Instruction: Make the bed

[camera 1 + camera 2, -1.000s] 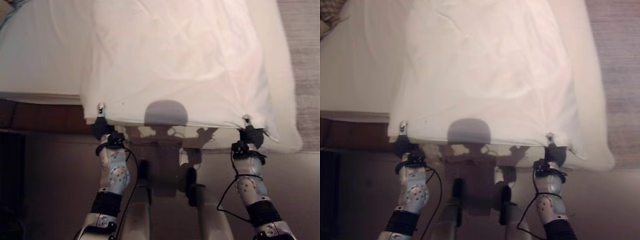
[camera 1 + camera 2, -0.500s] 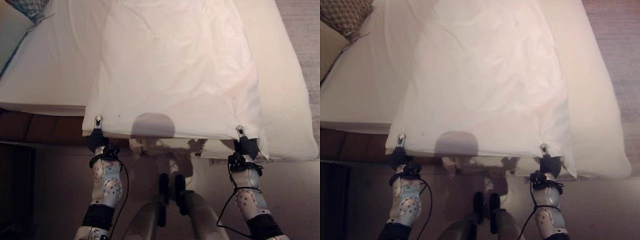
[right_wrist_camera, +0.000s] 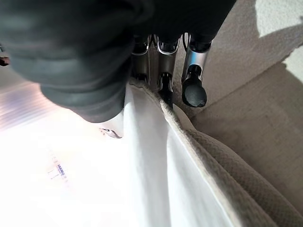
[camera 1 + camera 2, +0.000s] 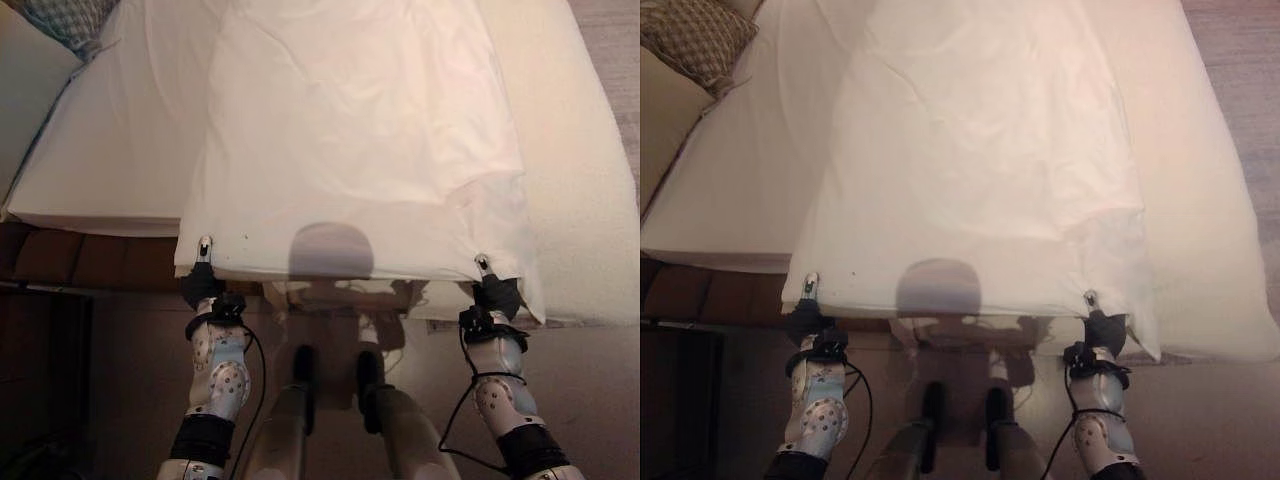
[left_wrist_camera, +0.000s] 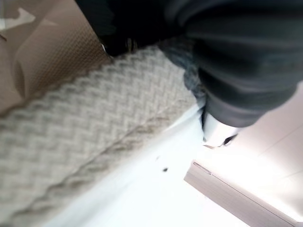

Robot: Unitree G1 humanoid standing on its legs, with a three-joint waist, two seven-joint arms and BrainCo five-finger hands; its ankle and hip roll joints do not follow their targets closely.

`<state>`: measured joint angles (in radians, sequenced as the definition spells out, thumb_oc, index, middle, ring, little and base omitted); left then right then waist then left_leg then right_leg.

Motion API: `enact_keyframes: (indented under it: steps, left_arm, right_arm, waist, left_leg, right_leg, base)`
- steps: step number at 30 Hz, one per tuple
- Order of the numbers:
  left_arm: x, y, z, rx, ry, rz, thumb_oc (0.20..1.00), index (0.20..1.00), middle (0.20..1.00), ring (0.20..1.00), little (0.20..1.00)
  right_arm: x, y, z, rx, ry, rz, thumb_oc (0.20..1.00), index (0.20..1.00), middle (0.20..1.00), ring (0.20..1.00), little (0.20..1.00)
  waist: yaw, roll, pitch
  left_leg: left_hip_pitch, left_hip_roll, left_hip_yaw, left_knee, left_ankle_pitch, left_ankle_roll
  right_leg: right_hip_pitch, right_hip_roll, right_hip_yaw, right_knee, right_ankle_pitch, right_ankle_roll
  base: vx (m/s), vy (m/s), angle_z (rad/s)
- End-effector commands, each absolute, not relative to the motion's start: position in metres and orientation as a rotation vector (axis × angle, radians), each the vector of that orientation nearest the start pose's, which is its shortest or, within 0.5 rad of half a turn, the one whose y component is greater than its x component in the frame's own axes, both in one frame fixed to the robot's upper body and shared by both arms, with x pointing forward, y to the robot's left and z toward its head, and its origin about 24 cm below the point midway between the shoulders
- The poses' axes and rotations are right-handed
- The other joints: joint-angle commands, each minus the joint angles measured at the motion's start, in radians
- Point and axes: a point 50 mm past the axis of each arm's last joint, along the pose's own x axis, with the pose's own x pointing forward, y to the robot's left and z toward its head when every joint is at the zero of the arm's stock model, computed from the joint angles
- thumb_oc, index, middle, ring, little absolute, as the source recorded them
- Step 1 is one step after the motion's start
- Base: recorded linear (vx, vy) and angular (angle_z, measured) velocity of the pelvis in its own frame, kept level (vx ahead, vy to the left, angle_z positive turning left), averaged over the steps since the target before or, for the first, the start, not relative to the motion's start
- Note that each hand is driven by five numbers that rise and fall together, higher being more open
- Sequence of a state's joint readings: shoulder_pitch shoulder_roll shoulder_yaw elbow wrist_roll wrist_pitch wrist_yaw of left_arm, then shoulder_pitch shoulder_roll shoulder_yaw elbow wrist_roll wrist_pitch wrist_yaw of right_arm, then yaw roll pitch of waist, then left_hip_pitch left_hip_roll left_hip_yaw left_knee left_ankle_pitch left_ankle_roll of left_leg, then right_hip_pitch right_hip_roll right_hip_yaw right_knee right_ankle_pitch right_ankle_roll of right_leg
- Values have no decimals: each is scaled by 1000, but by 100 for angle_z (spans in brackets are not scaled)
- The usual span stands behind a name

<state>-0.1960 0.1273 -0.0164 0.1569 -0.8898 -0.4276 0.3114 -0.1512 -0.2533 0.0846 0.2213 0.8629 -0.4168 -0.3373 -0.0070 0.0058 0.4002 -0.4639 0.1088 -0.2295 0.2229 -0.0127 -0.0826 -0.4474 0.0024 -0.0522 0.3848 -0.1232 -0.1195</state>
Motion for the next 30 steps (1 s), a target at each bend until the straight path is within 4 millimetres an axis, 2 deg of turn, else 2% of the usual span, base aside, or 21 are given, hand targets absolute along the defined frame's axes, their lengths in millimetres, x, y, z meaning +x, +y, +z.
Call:
enact_keyframes:
  steps: [1,2,4,5,6,7,8,9,11,12,13,14,15,19,20,22,24,25,27,28,30]
  left_arm:
    - [263,236,106,-751,-539,475,200,200,200,200,200]
    - [263,236,104,-749,-537,473,200,200,200,200,200]
    - [268,235,111,-725,-552,442,200,200,200,200,200]
    - [270,232,114,-724,-553,415,200,200,200,200,200]
    - [271,231,112,-711,-542,409,200,200,200,200,200]
    - [270,231,110,-713,-533,402,200,200,200,200,200]
    - [270,232,110,-714,-534,402,200,200,200,200,200]
    - [268,232,104,-724,-510,405,200,200,200,200,200]
    - [258,241,100,-659,-502,412,200,200,200,200,200]
    - [256,243,98,-646,-493,421,200,200,200,200,200]
    - [255,242,97,-641,-487,416,200,200,200,200,200]
    - [257,242,99,-634,-493,415,200,200,200,200,200]
    - [256,243,98,-641,-489,420,200,200,200,200,200]
    - [252,243,90,-631,-450,448,200,200,200,200,200]
    - [252,244,91,-628,-455,452,200,200,200,200,200]
    - [251,242,90,-630,-450,447,200,200,200,200,200]
    - [251,241,89,-637,-449,451,200,200,200,200,200]
    - [251,238,84,-666,-429,456,200,200,200,200,200]
    - [250,239,83,-674,-428,463,200,200,200,200,200]
    - [250,237,80,-699,-426,475,200,200,200,200,200]
    - [253,234,82,-714,-435,466,200,200,200,200,200]
  right_arm:
    - [268,-245,80,626,-379,-509,200,200,200,200,200]
    - [269,-241,79,625,-370,-494,200,200,200,200,200]
    - [266,-243,79,625,-371,-513,200,200,200,200,200]
    - [264,-245,81,632,-392,-530,200,200,200,200,200]
    - [262,-247,78,626,-380,-558,200,200,200,200,200]
    - [262,-244,81,641,-389,-543,200,200,200,200,200]
    - [262,-244,81,641,-389,-543,200,200,200,200,200]
    - [263,-239,78,665,-377,-526,200,200,200,200,200]
    - [266,-233,76,643,-355,-500,200,200,200,200,200]
    - [267,-227,76,645,-347,-475,200,200,200,200,200]
    - [267,-225,76,640,-343,-458,200,200,200,200,200]
    - [267,-225,75,626,-338,-445,200,200,200,200,200]
    - [266,-225,73,615,-328,-435,200,200,200,200,200]
    - [261,-224,65,632,-304,-432,200,200,200,200,200]
    - [260,-224,64,633,-300,-431,200,200,200,200,200]
    - [256,-230,64,614,-304,-444,200,200,200,200,200]
    - [256,-230,65,607,-305,-441,200,200,200,200,200]
    - [254,-236,64,581,-301,-454,200,200,200,200,200]
    - [253,-238,64,571,-301,-463,200,200,200,200,200]
    - [252,-246,71,544,-334,-479,200,200,200,200,200]
    - [249,-260,81,483,-378,-514,200,200,200,200,200]
  waist:
    - [46,-10,-47]
    - [54,-6,-51]
    - [54,-14,-42]
    - [48,-16,-41]
    - [41,-20,-45]
    - [38,-17,-45]
    - [37,-17,-49]
    - [43,-16,-53]
    - [64,-25,-69]
    - [66,-25,-78]
    - [58,-21,-82]
    - [48,-23,-82]
    - [41,-30,-77]
    - [23,-54,-68]
    - [23,-61,-65]
    - [13,-48,-65]
    - [14,-43,-63]
    - [12,-19,-70]
    - [14,-10,-72]
    - [5,10,-65]
    - [1,26,-32]
  left_leg:
    - [66,73,63,-243,194,-2]
    - [77,73,65,-241,184,-7]
    - [33,28,92,-169,148,-13]
    - [19,-15,116,-110,112,-9]
    - [-19,-83,132,4,77,-9]
    - [-25,-120,139,61,30,11]
    - [-31,-121,139,62,32,12]
    - [-13,-143,164,62,1,33]
    - [1,-167,221,61,-24,60]
    - [7,-175,228,57,-27,70]
    - [19,-192,224,38,-21,81]
    - [30,-203,227,24,-20,85]
    - [55,-228,246,0,-20,88]
    - [131,-268,268,-89,-1,80]
    - [139,-276,275,-98,5,72]
    - [157,-281,279,-113,8,71]
    - [156,-280,290,-107,6,74]
    - [149,-274,307,-88,1,78]
    - [145,-272,316,-77,-1,75]
    - [97,-268,342,59,10,42]
    - [-4,-226,366,235,155,-100]
  right_leg:
    - [15,-77,77,-23,30,199]
    - [8,-90,76,-29,54,214]
    - [37,-157,78,-102,112,256]
    - [79,-203,68,-165,140,273]
    - [102,-261,66,-213,220,286]
    - [108,-283,75,-227,252,283]
    - [103,-284,75,-229,255,284]
    - [130,-320,57,-288,305,284]
    - [140,-365,-48,-351,394,289]
    - [151,-358,-82,-365,377,283]
    - [151,-324,-61,-340,327,269]
    - [135,-277,-40,-311,282,255]
    - [109,-184,-55,-281,203,232]
    - [69,-25,-74,-231,164,213]
    - [80,-10,-89,-243,166,214]
    - [73,11,-59,-224,151,207]
    - [85,1,-67,-232,153,201]
    - [97,-4,-46,-255,156,196]
    - [103,-3,-42,-267,160,196]
    - [121,-11,-33,-273,151,188]
    - [128,-18,-40,-252,136,163]
  base:
    - [69,592,-8]
    - [22,683,-11]
    - [-9,545,-5]
    - [53,647,17]
    - [99,755,32]
    - [62,528,33]
    - [107,556,21]
    - [115,546,21]
    - [139,663,-14]
    - [106,522,-71]
    - [77,475,-81]
    - [40,558,-31]
    - [18,472,-2]
    - [41,223,-7]
    - [44,98,-19]
    - [25,80,-7]
    - [11,50,-11]
    - [35,22,-18]
    - [24,-8,-18]
    - [-30,-76,-11]
    - [-63,-104,11]
